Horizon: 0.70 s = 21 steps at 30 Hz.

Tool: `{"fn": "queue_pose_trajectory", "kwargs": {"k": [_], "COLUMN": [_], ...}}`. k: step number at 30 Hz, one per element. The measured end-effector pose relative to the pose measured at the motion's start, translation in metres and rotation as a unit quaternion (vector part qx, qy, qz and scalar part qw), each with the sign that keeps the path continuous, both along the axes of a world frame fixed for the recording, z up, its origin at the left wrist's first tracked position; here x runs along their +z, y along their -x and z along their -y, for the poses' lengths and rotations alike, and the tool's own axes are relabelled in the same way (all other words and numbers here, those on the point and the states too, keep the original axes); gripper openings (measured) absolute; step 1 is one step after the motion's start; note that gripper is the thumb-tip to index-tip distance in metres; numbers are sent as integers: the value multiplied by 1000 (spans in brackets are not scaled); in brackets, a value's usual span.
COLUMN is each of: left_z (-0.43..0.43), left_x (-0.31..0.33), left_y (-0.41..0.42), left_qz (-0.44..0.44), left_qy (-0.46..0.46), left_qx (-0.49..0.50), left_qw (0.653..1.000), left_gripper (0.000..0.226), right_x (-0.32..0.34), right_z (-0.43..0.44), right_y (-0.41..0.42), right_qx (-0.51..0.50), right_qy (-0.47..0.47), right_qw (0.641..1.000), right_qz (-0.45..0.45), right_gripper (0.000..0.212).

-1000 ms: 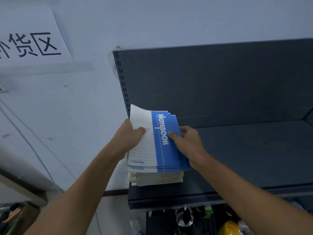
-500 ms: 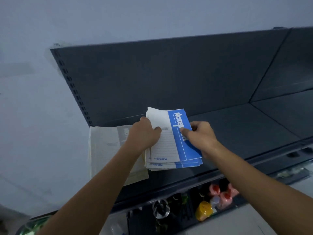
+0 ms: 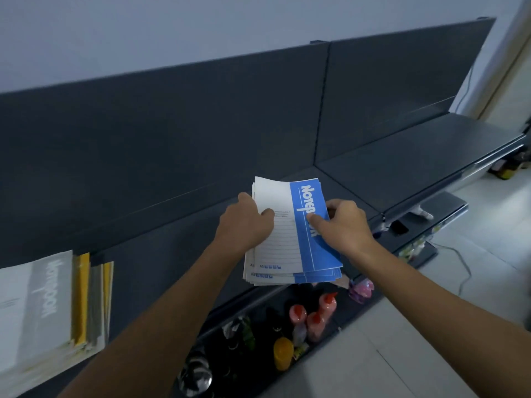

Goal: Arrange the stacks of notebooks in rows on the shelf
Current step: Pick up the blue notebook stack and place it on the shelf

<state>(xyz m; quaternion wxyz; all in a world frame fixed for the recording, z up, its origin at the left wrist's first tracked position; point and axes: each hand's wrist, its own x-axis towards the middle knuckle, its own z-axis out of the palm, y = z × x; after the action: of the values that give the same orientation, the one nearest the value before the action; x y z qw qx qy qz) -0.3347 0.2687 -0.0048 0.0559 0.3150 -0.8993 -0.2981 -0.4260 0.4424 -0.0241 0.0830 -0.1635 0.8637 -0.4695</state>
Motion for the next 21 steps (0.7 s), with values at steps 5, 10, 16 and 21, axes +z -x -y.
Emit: {"fn": "queue_pose_trajectory", "kwargs": {"k": [5,10,16,21], "left_z": [-43,-63,-69,-84], "left_x": [-6,-10,-16,-15], "left_y": [52,104,170,211], "left_qz": [-7,1,-23,-24], "left_qy": [-19,-23,-27,-26], "left_qx": [-22,-47,-101,-129], "left_qw": [1000,999,994,991], "left_gripper": [35,32,25,26], "right_x": [-5,-9,-18,-19], "right_z": [-49,-73,-87,-102], "right_y": [45,85,134,171], "right_qx": [-28,-56,-101,-143], "right_qy": [-3,-42,-110,-112], "right_qw": [1000,997,985,981], "right_qz": [2,-32,-83,-72], "right_gripper": [10,12,29,25]}}
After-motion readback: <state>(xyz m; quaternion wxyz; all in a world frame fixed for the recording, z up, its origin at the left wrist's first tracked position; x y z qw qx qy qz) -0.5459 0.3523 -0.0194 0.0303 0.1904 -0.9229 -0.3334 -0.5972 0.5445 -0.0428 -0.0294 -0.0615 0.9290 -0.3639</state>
